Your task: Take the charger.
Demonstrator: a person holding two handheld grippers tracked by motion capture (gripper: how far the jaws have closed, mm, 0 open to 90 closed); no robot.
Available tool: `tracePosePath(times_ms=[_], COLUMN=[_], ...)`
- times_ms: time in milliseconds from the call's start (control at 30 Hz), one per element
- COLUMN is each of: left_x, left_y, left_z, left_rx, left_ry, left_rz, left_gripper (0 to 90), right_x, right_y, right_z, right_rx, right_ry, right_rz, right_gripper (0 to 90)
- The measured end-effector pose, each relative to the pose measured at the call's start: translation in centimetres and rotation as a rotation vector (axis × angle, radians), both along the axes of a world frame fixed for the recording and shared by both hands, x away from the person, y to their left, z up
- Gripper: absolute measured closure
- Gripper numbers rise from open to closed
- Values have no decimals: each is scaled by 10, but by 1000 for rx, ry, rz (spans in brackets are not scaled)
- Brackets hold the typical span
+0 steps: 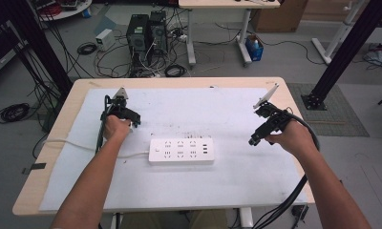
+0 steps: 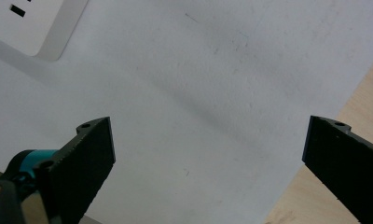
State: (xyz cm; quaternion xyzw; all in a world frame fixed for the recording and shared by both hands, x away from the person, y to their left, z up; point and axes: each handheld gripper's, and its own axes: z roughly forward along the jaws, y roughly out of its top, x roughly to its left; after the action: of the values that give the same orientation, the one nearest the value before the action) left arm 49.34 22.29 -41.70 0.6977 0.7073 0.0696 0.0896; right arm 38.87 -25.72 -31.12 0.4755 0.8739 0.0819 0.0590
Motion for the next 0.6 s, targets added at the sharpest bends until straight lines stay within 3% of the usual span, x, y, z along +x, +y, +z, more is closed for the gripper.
tracePosePath(times_ms=[200,267,467,600], left_x=[-1,-2,-3,-3], left_y=[2,1,-1,1], left_z=[2,3,7,7], left_rx=[-3,9,-14,-20], left_ry=[-5,-8,-17,-15], left_rz=[0,-24,-57,-73], left_gripper=[198,248,398,403], right_x=[1,1,2,1], right_y=[-1,-1,-2,-3], right_z=[-2,-2,-1,1], right_rx=[0,-2,-6,6], right_ry=[3,4,-10,-26], right_rz=[-9,-8,-12,-17], right_gripper=[16,16,17,18])
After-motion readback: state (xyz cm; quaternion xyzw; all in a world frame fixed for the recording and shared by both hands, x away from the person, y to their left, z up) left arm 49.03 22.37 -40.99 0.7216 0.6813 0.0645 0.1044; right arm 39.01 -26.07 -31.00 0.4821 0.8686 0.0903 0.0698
